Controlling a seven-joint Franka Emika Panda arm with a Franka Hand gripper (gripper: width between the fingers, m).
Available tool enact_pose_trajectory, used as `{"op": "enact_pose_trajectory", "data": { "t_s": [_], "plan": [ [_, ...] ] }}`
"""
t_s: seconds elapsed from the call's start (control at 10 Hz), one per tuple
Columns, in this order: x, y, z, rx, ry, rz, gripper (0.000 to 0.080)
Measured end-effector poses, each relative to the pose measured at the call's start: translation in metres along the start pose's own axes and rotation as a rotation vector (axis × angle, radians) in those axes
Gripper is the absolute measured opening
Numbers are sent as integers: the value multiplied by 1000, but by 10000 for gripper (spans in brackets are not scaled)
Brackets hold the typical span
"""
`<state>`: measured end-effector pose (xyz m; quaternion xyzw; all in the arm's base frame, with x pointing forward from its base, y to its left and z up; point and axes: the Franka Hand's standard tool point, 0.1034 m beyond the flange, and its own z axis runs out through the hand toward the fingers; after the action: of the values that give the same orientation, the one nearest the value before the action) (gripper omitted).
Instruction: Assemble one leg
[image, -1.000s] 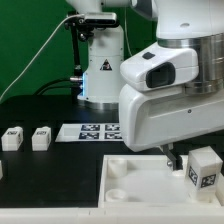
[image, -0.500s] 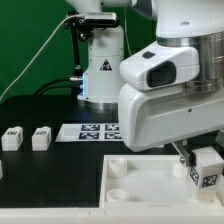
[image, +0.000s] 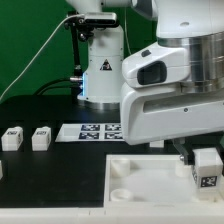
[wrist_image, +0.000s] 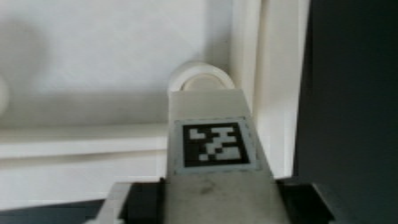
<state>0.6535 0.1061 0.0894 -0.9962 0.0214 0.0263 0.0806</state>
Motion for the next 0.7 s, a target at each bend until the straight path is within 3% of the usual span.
{"op": "enact_pose_trajectory", "data": {
  "t_s": [0.3, 0.5, 0.7],
  "plan": [
    [-12, 0, 0, 5, 74, 444, 294],
    [-11, 1, 0, -1, 82, 643, 294],
    [-11, 3, 0, 11, 81, 856, 294]
  ]
}}
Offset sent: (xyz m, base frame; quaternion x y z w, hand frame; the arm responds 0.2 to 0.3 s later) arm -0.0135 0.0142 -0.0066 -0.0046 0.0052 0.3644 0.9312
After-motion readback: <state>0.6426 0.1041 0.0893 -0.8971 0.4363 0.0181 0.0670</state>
